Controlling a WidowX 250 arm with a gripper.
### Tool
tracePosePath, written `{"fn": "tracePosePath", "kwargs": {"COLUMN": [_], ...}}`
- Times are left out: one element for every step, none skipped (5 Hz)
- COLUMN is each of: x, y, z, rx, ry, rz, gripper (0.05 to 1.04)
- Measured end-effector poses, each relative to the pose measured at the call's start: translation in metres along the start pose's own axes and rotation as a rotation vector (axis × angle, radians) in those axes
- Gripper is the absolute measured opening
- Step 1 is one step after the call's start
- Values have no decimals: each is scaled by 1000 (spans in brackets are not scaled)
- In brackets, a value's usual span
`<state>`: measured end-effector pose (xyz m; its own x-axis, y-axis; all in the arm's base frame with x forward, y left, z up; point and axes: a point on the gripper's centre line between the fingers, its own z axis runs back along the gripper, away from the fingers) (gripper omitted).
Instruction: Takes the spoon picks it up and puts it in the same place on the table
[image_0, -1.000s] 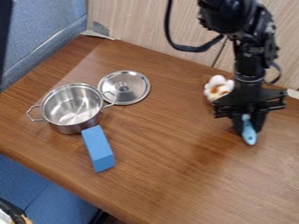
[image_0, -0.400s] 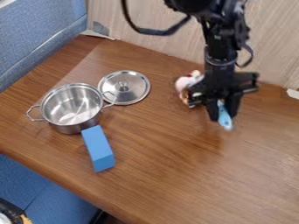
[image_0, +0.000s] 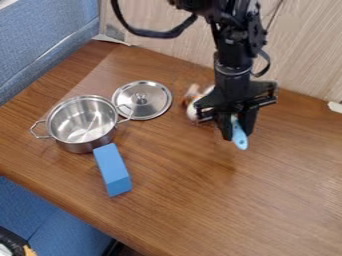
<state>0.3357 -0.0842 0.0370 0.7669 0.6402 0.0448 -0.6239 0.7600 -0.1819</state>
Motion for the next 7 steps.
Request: {"fn": "tracePosePath", "kwargs": {"x": [-5, -8, -8, -5, -13, -22, -29], "y": [10, 20, 21, 23, 32, 39, 40], "z": [-6, -10, 0, 9, 18, 20, 20], "rx": [31, 63, 55, 43, 50, 62, 70], "ry": [11, 8, -13, -24, -24, -20, -19], "rz": [14, 30, 37, 57, 71, 63, 24], "gripper": [334, 334, 334, 334, 334, 334, 334]}}
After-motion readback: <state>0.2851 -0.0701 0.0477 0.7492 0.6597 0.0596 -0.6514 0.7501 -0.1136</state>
